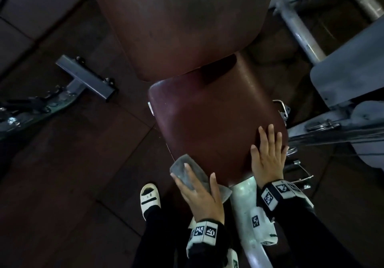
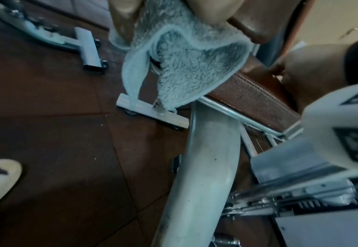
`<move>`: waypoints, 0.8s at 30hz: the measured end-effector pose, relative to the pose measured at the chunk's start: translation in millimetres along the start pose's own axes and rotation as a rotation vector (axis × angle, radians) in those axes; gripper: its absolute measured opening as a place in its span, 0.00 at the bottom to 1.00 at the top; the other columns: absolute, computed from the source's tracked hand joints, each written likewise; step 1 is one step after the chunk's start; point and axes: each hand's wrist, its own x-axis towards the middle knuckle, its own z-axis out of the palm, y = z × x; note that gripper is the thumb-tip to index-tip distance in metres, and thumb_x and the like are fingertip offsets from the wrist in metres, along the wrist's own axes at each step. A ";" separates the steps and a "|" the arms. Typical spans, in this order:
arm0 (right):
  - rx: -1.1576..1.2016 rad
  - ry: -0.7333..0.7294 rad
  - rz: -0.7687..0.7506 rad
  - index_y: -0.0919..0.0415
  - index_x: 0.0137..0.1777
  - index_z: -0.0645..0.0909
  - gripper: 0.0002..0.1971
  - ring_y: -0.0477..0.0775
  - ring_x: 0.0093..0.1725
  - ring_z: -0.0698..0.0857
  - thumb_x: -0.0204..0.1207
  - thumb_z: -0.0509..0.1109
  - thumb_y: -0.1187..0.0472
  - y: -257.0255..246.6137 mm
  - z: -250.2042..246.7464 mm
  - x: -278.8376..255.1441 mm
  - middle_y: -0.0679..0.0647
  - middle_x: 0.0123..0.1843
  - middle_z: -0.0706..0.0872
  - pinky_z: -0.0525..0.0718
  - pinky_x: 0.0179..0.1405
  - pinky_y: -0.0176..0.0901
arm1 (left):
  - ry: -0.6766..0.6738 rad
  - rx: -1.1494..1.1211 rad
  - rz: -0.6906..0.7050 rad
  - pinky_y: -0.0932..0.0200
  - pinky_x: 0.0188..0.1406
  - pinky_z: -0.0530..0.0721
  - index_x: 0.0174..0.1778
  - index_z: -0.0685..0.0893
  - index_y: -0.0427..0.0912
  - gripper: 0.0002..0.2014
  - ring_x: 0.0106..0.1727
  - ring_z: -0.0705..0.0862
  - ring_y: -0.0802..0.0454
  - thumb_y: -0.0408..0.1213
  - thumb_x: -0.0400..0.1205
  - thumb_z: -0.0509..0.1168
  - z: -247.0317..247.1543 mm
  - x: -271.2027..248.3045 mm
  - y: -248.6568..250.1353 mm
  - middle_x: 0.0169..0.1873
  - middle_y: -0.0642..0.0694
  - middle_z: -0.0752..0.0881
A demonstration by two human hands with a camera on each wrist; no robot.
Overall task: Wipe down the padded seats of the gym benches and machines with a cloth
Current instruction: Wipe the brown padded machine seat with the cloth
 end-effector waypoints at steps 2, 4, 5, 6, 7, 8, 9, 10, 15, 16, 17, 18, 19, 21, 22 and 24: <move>0.006 0.004 0.006 0.42 0.82 0.46 0.34 0.41 0.79 0.32 0.74 0.39 0.41 -0.7 0.9 -1.0 0.35 0.80 0.35 0.32 0.78 0.55 | 0.000 0.020 0.020 0.32 0.69 0.74 0.82 0.41 0.65 0.36 0.77 0.62 0.25 0.62 0.82 0.53 1.2 5.4 -0.7 0.82 0.30 0.47; 0.006 0.008 0.014 0.41 0.81 0.45 0.32 0.39 0.79 0.31 0.75 0.39 0.41 -1.1 1.6 -2.0 0.35 0.80 0.35 0.31 0.78 0.52 | -0.013 0.013 0.021 0.34 0.72 0.69 0.81 0.39 0.67 0.34 0.79 0.60 0.28 0.64 0.83 0.48 -2.9 18.0 0.3 0.83 0.33 0.48; 0.000 0.013 0.018 0.40 0.81 0.44 0.32 0.39 0.79 0.31 0.75 0.40 0.41 -1.5 1.9 -2.1 0.34 0.81 0.35 0.30 0.78 0.50 | -0.019 0.010 0.020 0.36 0.73 0.68 0.81 0.39 0.67 0.33 0.79 0.59 0.29 0.65 0.83 0.45 -6.4 27.4 1.1 0.83 0.33 0.48; -0.005 0.016 0.024 0.40 0.81 0.44 0.31 0.38 0.79 0.31 0.76 0.39 0.41 -1.8 2.3 -2.0 0.34 0.81 0.35 0.29 0.77 0.48 | -0.020 0.009 0.027 0.38 0.73 0.67 0.82 0.40 0.66 0.32 0.79 0.60 0.30 0.65 0.83 0.43 -10.2 38.6 1.2 0.83 0.33 0.50; -0.009 0.016 0.028 0.40 0.81 0.44 0.31 0.38 0.79 0.31 0.76 0.39 0.41 -2.3 2.5 -1.5 0.34 0.81 0.35 0.27 0.77 0.46 | -0.021 0.010 0.041 0.39 0.73 0.67 0.82 0.41 0.63 0.32 0.79 0.61 0.30 0.64 0.83 0.43 -14.5 52.1 1.1 0.82 0.32 0.52; -0.013 0.015 0.031 0.40 0.81 0.44 0.31 0.38 0.79 0.32 0.76 0.39 0.41 -2.7 2.7 -1.3 0.34 0.81 0.35 0.26 0.76 0.43 | -0.026 0.010 0.059 0.41 0.74 0.67 0.83 0.43 0.60 0.33 0.79 0.62 0.31 0.63 0.84 0.43 -19.7 67.8 1.1 0.82 0.31 0.54; -0.017 0.015 0.032 0.40 0.81 0.44 0.31 0.38 0.79 0.32 0.76 0.40 0.42 -3.2 2.4 -1.3 0.34 0.81 0.36 0.25 0.75 0.41 | -0.032 0.009 0.079 0.41 0.74 0.66 0.84 0.44 0.56 0.33 0.79 0.62 0.31 0.61 0.83 0.44 -24.9 86.2 1.4 0.81 0.30 0.56; -0.019 0.017 0.034 0.39 0.81 0.44 0.31 0.38 0.80 0.32 0.76 0.40 0.42 -3.5 2.3 -1.5 0.34 0.81 0.36 0.24 0.75 0.40 | -0.036 0.009 0.099 0.42 0.74 0.66 0.84 0.46 0.53 0.34 0.79 0.63 0.31 0.60 0.83 0.45 -29.5 106.9 1.8 0.81 0.30 0.58; -0.004 0.020 0.045 0.37 0.79 0.43 0.30 0.37 0.79 0.32 0.75 0.39 0.41 -5.2 0.6 -2.3 0.34 0.81 0.37 0.23 0.74 0.38 | -0.078 0.057 0.087 0.43 0.72 0.70 0.84 0.50 0.53 0.31 0.77 0.67 0.31 0.52 0.86 0.53 -42.6 200.6 20.3 0.81 0.32 0.57; -0.002 0.024 0.046 0.37 0.79 0.43 0.30 0.37 0.79 0.32 0.75 0.40 0.41 -5.4 0.6 -2.1 0.34 0.81 0.37 0.23 0.74 0.38 | -0.092 0.070 0.064 0.42 0.72 0.70 0.84 0.49 0.55 0.31 0.76 0.67 0.31 0.50 0.87 0.54 -43.2 207.2 23.8 0.82 0.33 0.56; 0.000 0.029 0.047 0.38 0.79 0.44 0.30 0.37 0.79 0.33 0.75 0.40 0.41 -5.5 0.8 -1.9 0.34 0.81 0.38 0.24 0.74 0.39 | -0.104 0.076 0.046 0.42 0.72 0.70 0.84 0.48 0.56 0.31 0.76 0.67 0.31 0.49 0.87 0.53 -43.8 208.4 25.8 0.82 0.33 0.55; 0.001 0.033 0.047 0.38 0.80 0.45 0.31 0.38 0.80 0.33 0.75 0.40 0.41 -5.4 1.1 -1.8 0.34 0.82 0.38 0.24 0.75 0.39 | -0.115 0.077 0.040 0.42 0.72 0.68 0.84 0.48 0.56 0.30 0.77 0.65 0.31 0.49 0.87 0.53 -44.1 204.8 26.2 0.83 0.33 0.53; 0.004 0.035 0.048 0.39 0.80 0.46 0.31 0.38 0.80 0.34 0.75 0.41 0.41 -5.5 1.8 -2.0 0.35 0.82 0.39 0.25 0.75 0.40 | -0.122 0.079 0.049 0.42 0.74 0.66 0.84 0.48 0.55 0.30 0.78 0.63 0.31 0.50 0.87 0.53 -43.8 196.7 24.0 0.83 0.33 0.52; 0.010 0.043 0.047 0.40 0.81 0.48 0.31 0.38 0.80 0.34 0.76 0.41 0.41 -5.2 2.4 -2.4 0.35 0.82 0.40 0.27 0.76 0.42 | -0.127 0.078 0.091 0.42 0.76 0.63 0.84 0.49 0.55 0.31 0.79 0.60 0.31 0.55 0.86 0.51 -40.6 167.1 14.7 0.83 0.33 0.49; 0.014 0.046 0.047 0.41 0.81 0.49 0.31 0.38 0.80 0.34 0.76 0.41 0.41 -5.1 2.0 -2.4 0.35 0.82 0.40 0.27 0.77 0.43 | -0.133 0.072 0.105 0.43 0.76 0.62 0.83 0.47 0.57 0.32 0.80 0.59 0.32 0.58 0.84 0.48 -38.6 146.9 10.0 0.83 0.34 0.47; 0.022 0.050 0.053 0.41 0.81 0.50 0.31 0.38 0.80 0.35 0.76 0.42 0.42 -5.8 1.1 -2.4 0.35 0.82 0.41 0.28 0.77 0.43 | -0.159 0.057 0.124 0.46 0.77 0.59 0.82 0.41 0.62 0.33 0.81 0.57 0.33 0.63 0.82 0.43 -35.3 105.0 2.9 0.84 0.36 0.43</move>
